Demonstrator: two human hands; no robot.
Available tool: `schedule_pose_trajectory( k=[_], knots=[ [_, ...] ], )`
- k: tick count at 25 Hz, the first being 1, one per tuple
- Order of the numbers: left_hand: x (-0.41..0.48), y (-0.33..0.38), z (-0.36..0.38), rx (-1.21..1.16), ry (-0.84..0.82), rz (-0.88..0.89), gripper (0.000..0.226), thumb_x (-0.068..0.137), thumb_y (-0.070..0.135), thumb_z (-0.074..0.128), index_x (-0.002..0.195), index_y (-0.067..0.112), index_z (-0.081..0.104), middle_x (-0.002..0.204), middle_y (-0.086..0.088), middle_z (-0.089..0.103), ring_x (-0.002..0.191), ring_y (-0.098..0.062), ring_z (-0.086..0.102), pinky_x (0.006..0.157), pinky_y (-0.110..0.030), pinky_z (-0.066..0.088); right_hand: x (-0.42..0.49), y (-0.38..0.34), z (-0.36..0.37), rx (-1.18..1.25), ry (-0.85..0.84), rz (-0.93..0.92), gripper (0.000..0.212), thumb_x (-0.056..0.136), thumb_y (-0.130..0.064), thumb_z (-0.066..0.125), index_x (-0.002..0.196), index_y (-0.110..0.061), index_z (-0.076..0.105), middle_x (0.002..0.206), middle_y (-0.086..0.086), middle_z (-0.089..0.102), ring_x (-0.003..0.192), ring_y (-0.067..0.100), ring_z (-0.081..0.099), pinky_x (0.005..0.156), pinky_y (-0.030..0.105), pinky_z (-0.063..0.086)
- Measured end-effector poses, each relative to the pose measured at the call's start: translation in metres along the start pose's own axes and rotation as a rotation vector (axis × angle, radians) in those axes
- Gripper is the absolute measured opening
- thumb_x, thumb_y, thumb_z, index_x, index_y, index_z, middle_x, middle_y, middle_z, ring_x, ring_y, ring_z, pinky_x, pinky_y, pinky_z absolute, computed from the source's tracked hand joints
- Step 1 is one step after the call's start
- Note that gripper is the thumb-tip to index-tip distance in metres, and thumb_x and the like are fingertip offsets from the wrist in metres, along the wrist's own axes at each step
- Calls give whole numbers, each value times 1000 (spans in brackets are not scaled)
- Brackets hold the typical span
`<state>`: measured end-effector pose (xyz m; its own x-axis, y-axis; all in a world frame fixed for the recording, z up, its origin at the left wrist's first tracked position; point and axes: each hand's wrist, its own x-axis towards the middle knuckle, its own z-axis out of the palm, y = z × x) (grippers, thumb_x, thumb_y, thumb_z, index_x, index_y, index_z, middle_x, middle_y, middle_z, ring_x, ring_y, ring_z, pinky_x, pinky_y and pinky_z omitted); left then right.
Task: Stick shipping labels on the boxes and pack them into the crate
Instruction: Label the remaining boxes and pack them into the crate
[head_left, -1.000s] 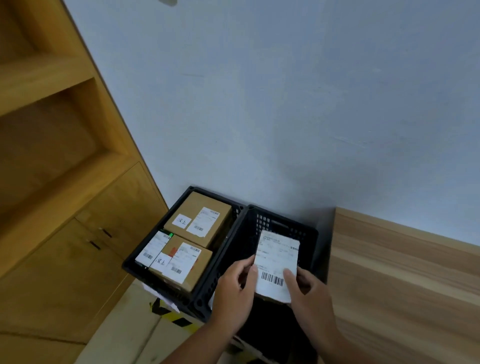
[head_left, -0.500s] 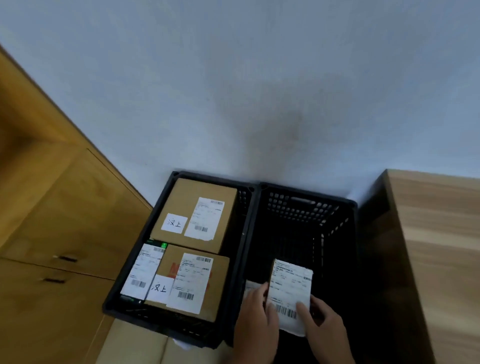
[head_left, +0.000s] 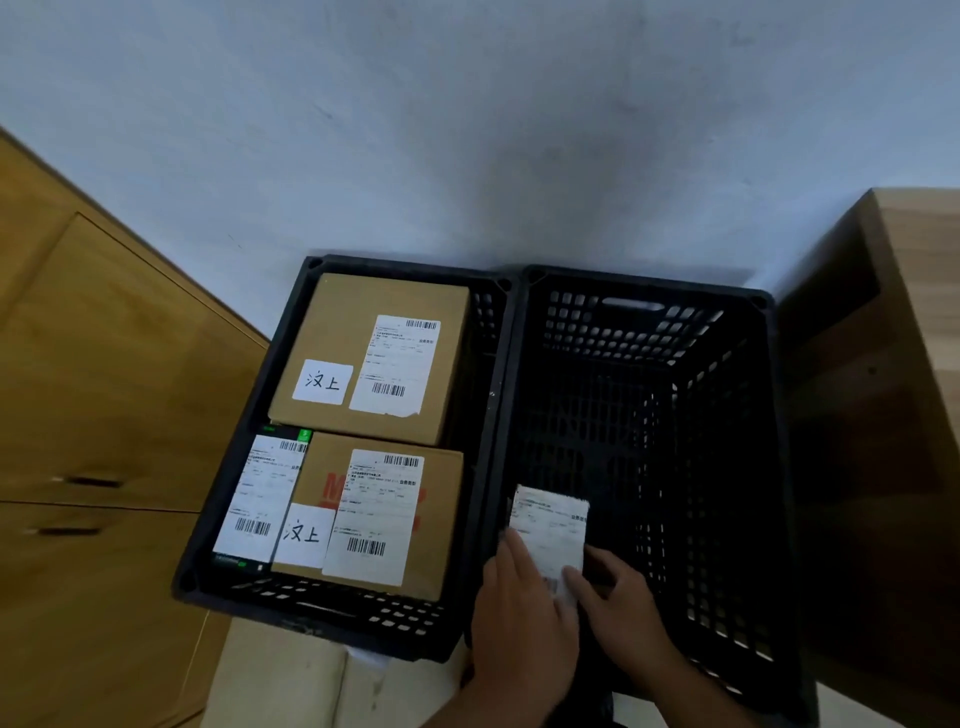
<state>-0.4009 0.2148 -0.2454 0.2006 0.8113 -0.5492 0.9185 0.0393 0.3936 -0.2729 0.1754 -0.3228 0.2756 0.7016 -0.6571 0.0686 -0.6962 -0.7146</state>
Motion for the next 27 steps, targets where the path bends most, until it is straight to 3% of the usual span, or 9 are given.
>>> schedule_pose_trajectory(
  k=[3, 7, 12, 16, 19, 22, 27],
  knots=[
    [-5, -4, -1, 37, 30, 42, 82, 103, 47, 35, 161, 9, -9, 171, -2, -3, 154, -16, 8, 123, -28, 18, 0, -1, 3, -20, -42, -1, 37, 93, -19, 71, 130, -21, 64, 109, -15, 74, 97, -3, 70, 76, 13, 55],
    [-10, -13, -3, -10, 66, 84, 76, 104, 47, 37, 163, 15, 0, 170, 3, 7, 154, -11, 10, 122, -25, 20, 0, -1, 6, -52, -53, -32, 41, 95, -20, 69, 135, -18, 62, 115, -13, 73, 102, -3, 69, 80, 14, 56],
    [-17, -14, -11, -36, 100, 150, 70, 104, 46, 37, 162, 18, 9, 167, 6, 17, 151, -9, 17, 118, -23, 25, -5, -16, 1, -93, -34, 18, 44, 92, -34, 71, 132, -18, 60, 113, -13, 70, 93, -3, 69, 71, 14, 55],
    [-32, -5, -37, 18, 75, 180, 66, 104, 42, 39, 161, 20, 14, 165, 9, 21, 149, -12, 22, 116, -25, 31, -38, -46, -36, -261, 151, 80, 54, 94, -47, 64, 138, -17, 54, 131, 1, 65, 108, 13, 65, 81, 21, 49],
    [-50, 23, -63, 51, 18, 204, 63, 102, 43, 41, 159, 24, 22, 163, 9, 27, 148, -12, 27, 114, -26, 34, -97, -77, -94, -377, 219, 107, 49, 97, -45, 60, 139, -21, 52, 132, -2, 63, 114, 16, 63, 91, 26, 50],
    [-77, 64, -82, 117, 24, 420, 62, 100, 47, 40, 155, 28, 23, 158, 10, 30, 143, -9, 33, 113, -22, 33, -172, -108, -156, -426, 359, 107, 41, 95, -45, 61, 133, -33, 51, 130, -11, 61, 112, 8, 62, 99, 28, 49],
    [-123, 191, -97, 196, -65, 724, 60, 95, 53, 43, 151, 33, 33, 150, 13, 38, 138, -10, 39, 110, -24, 37, -292, -128, -244, -613, 767, 36, 56, 91, -52, 54, 144, -41, 40, 144, -22, 46, 130, -1, 48, 96, 17, 41]
  ],
)
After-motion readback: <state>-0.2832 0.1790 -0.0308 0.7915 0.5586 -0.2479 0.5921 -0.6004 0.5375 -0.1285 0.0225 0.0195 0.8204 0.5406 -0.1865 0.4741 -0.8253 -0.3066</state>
